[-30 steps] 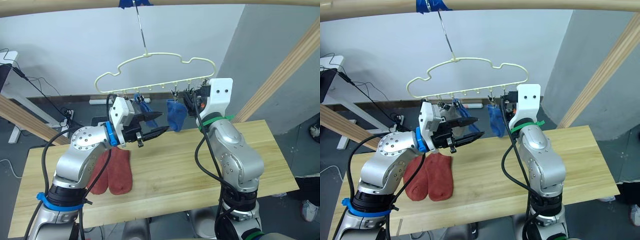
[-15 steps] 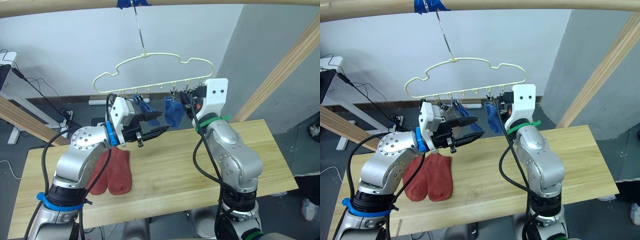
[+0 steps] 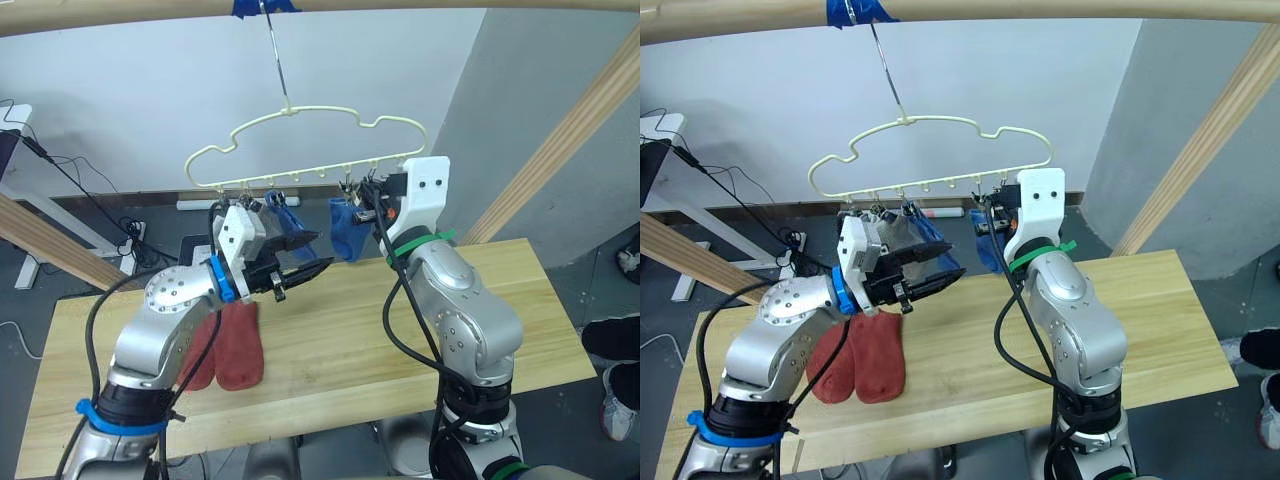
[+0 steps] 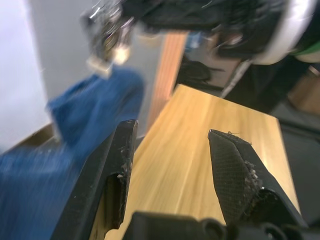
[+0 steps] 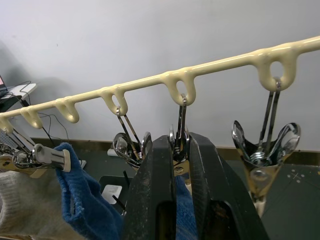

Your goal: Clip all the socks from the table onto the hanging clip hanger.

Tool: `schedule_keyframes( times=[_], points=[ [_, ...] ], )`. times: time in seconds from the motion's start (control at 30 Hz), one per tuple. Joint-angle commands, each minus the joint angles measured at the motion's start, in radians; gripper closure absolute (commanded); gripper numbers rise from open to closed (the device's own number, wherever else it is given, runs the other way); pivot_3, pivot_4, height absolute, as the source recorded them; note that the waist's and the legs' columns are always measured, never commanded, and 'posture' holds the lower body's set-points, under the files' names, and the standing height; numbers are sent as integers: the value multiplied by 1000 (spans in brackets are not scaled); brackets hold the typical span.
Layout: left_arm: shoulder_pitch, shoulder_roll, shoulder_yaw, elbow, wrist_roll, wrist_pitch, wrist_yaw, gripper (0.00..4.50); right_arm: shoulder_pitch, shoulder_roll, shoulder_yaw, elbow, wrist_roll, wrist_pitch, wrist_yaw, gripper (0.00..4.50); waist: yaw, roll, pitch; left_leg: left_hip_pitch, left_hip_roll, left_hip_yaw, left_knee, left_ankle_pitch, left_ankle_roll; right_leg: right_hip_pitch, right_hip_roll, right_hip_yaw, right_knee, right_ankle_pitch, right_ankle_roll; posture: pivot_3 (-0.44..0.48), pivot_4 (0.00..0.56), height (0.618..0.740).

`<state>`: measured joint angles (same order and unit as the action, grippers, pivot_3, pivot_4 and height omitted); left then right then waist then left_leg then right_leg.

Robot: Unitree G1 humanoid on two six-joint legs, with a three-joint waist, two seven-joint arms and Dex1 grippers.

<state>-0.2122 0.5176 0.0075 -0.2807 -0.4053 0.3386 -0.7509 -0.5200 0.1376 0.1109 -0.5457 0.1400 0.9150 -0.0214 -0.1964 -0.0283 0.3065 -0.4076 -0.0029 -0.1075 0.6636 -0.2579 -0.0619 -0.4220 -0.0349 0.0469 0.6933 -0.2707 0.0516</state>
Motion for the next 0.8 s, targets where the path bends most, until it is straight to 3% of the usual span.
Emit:
schedule_keyframes(
  times=[0.03,0.2,0.47,0.8],
  points=[
    [92,-57,50,-2,57,19,166,1429,-1,-3,13,-47,7,-25,6,4417,0,0,0,0,1,0,0,0,0,0,0,0,0,0,0,-280,245,740],
    [200,-219,114,111,164,-48,430,7,-4,-17,13,-51,16,-6,19,4418,2,-1,-1,1,1,0,1,0,0,0,-1,0,2,0,0,-272,258,740],
    [230,-335,193,196,175,-7,608,0,-12,-31,15,-49,18,9,38,4418,2,-3,-3,1,-2,0,1,1,2,1,-1,0,3,0,0,-276,259,740],
    [244,-350,187,204,229,52,698,0,-10,-29,16,-54,16,20,40,4418,2,-3,-3,1,-2,0,1,1,2,1,-1,0,3,0,0,-281,262,740]
  ],
)
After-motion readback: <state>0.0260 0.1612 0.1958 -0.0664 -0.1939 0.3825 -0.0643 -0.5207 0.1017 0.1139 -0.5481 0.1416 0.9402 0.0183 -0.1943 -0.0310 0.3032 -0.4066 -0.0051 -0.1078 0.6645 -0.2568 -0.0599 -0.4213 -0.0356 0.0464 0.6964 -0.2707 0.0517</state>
